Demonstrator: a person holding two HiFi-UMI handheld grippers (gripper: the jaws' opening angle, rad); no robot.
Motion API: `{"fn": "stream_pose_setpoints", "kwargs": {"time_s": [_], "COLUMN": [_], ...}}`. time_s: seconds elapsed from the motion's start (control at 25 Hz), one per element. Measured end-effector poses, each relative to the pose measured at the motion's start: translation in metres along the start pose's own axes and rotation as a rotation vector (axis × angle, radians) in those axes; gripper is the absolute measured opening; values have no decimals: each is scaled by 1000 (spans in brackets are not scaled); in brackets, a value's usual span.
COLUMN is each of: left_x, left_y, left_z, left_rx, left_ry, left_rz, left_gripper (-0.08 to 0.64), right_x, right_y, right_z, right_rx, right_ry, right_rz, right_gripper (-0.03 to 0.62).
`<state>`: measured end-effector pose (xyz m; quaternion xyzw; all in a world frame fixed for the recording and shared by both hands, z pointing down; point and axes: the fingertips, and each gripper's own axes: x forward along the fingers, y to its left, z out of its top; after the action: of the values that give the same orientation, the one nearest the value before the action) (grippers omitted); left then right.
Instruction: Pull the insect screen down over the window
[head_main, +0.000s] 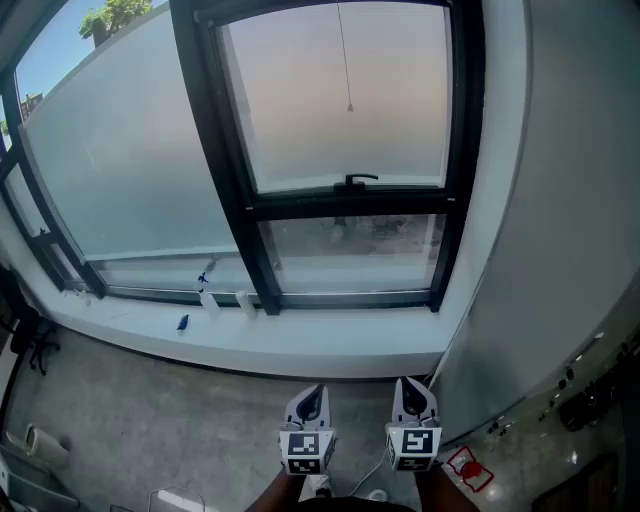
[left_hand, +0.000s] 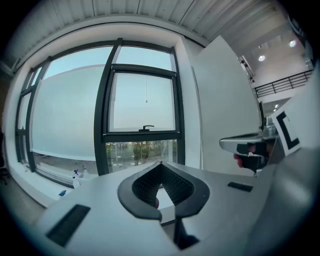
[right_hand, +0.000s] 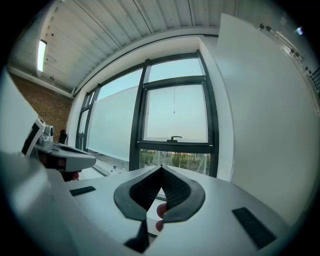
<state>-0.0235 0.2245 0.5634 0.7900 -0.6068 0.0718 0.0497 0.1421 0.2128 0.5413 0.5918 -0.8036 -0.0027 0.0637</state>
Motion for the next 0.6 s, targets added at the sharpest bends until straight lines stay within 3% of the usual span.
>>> {"fn": "stream_pose_setpoints", "kwargs": {"time_s": [0.16,0.48,0.6], "left_x": [-1,-5,-2], "left_y": [-4,-17,-6], "left_z": [-2,4,8], "left_rx": [8,-45,-10], "left_ry": [-3,34,10], "left_rz": [-3,-46,-7], "left_gripper": [2,3,3], "right_x": [-2,3,7], "right_y": [0,-8,-14], "right_z": [3,1,2], "right_rx": [2,3,-9], "right_ry": [-21,-21,-22], "right_rz": [10,-8,-33], "right_gripper": [3,3,3]}}
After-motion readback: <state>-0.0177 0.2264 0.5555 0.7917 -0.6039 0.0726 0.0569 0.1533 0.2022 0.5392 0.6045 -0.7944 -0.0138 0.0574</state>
